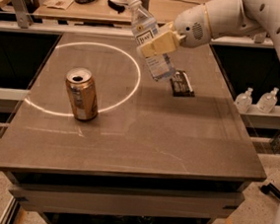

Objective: Place blue plastic bottle upright

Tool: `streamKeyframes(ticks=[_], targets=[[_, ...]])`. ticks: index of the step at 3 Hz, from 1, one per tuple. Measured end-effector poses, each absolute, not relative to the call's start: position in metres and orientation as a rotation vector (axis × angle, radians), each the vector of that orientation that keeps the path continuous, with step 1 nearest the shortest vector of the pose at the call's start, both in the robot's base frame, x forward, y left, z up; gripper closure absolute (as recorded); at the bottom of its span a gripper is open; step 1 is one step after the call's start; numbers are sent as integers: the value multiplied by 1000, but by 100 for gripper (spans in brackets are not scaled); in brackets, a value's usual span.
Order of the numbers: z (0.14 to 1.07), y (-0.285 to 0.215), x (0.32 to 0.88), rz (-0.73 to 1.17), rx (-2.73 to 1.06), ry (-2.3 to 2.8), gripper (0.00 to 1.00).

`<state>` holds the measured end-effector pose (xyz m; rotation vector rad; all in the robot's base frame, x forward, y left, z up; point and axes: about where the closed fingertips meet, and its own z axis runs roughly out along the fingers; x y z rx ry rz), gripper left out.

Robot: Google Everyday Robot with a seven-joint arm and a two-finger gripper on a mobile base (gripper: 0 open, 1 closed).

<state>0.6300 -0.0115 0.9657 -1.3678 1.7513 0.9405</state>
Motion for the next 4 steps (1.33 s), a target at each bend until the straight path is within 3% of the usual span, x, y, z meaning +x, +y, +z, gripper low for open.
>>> streamKeyframes(ticks=[4], targets=[[935, -47, 595, 983, -1195, 1555, 100]])
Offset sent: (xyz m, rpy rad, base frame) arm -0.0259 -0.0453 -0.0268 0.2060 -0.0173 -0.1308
